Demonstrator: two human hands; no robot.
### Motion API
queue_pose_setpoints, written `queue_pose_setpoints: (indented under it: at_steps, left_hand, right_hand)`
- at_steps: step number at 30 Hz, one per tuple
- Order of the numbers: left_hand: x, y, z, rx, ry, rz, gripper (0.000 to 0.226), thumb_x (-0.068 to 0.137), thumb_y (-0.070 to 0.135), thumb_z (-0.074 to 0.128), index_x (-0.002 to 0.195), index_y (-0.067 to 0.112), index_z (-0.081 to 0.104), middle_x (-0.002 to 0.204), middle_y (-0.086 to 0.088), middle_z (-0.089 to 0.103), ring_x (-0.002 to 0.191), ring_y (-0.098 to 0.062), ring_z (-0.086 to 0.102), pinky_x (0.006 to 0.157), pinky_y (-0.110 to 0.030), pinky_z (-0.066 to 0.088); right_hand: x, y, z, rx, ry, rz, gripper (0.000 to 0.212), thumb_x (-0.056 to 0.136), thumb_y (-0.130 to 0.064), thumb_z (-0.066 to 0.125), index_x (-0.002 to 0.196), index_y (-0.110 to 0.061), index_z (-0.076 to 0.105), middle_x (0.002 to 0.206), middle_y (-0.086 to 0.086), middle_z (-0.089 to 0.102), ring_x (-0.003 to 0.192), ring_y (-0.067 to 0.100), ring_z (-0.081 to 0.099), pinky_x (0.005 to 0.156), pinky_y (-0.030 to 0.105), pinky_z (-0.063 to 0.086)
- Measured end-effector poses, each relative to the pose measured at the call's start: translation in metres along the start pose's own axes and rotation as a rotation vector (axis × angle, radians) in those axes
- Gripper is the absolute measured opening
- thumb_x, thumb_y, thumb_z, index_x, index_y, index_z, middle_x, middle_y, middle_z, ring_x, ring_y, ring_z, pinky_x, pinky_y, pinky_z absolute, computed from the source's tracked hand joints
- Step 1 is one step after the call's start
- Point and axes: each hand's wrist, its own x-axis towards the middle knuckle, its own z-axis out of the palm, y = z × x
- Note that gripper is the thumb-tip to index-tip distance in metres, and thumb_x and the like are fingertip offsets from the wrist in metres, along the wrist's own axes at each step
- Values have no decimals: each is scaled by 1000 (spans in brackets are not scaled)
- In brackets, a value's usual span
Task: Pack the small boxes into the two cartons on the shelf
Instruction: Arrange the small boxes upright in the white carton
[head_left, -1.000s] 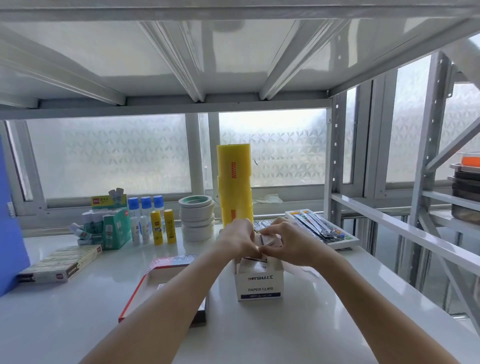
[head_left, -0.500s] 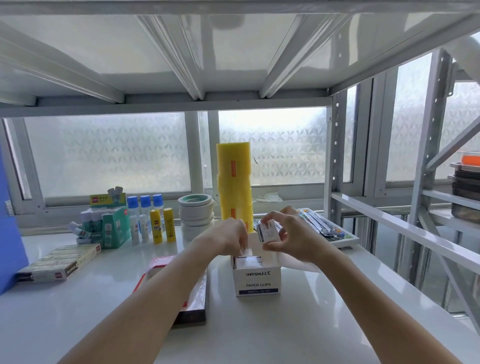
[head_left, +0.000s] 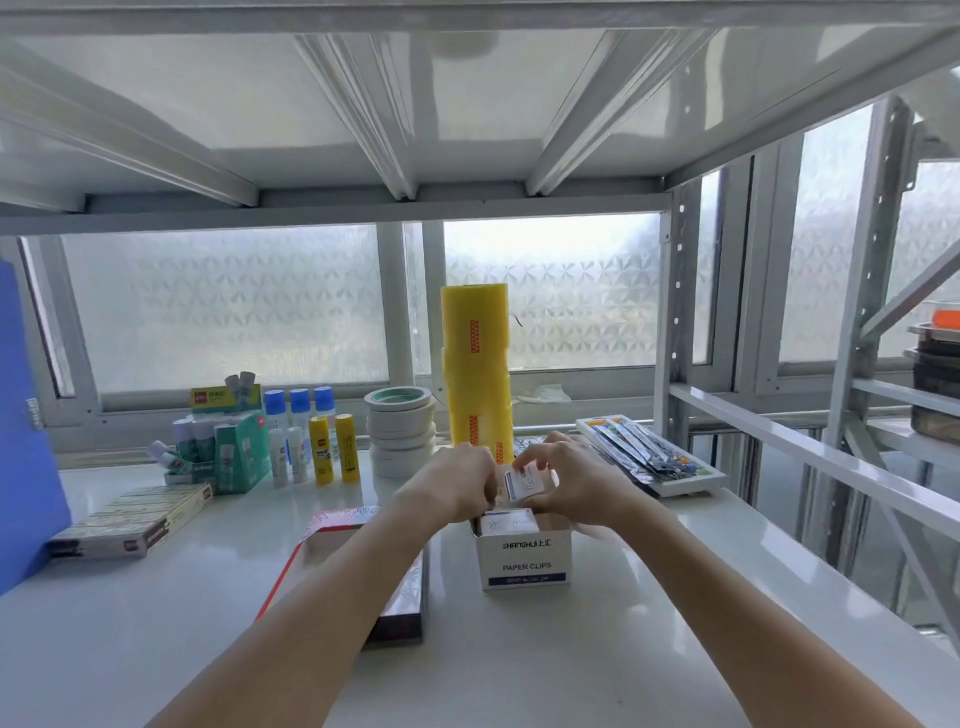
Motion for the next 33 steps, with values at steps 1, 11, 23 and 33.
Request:
queue_pose_setpoints:
  at_steps: [1,11,23,33]
  left_hand:
    - [0,0,0,-3,5,5,19,83,9,66,99,13,78,103,-7,76,96,-24,68,91,-37,56]
    - [2,-2,3,-12,32,24,19,83,7,68,98,13,78,104,-4,76,98,-21,68,93,-35,55]
    - [-4,-4,-9,-363,23,20,14,82,7,67,89,2,79,85,-5,76,72,-10,64,74,-28,58]
    - [-25,4,-40,-357,-419,87,27,89,36,64,99,12,75,82,8,65,79,-5,54,75,-21,41]
  right_hand:
    - [1,1,1,5,-17,39,51,67,-47,78,113,-32,63,111,3,59,111,25,50,95,43,44]
    - [8,-5,12,-45,41,139,35,71,-29,75,106,-24,73,115,7,67,121,24,45,94,32,43]
    - [-19,-15,-29,297,-184,-47,33,67,-51,78,88,-26,78,88,-6,75,77,3,62,68,21,48]
    - [-23,-20,-21,41,30,-34,37,62,-50,80,62,-20,57,65,-5,59,58,9,50,53,25,37]
